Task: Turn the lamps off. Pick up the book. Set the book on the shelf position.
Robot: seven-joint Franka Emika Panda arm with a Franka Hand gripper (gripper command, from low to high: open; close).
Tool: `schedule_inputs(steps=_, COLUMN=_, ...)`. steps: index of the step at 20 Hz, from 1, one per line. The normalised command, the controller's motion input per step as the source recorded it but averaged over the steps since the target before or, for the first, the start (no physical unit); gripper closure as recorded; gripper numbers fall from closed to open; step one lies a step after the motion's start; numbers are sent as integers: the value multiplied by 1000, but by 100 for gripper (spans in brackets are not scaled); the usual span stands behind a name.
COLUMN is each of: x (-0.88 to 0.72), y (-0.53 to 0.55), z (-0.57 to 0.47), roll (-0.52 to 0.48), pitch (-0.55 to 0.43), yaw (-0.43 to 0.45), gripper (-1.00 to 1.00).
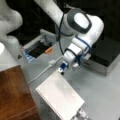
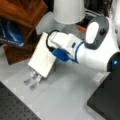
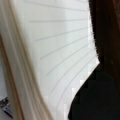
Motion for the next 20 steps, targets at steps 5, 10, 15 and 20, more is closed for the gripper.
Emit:
schedule_inputs(steps=5, x=250, y=130, z=-221, roll=-428, pitch=-13, yaw=-96, gripper=-100)
schedule_inputs(steps=10, x=208, y=101, z=-244, roll=-460, pitch=-36, yaw=-91, gripper=-100)
schedule_inputs(steps=15, x=177, y=84, z=-209, roll=-489, pitch=-54, yaw=-70, gripper=-100)
schedule_inputs(steps=20, x=140, y=93, z=-168, roll=-508, pitch=-43, yaw=-75, gripper=-100)
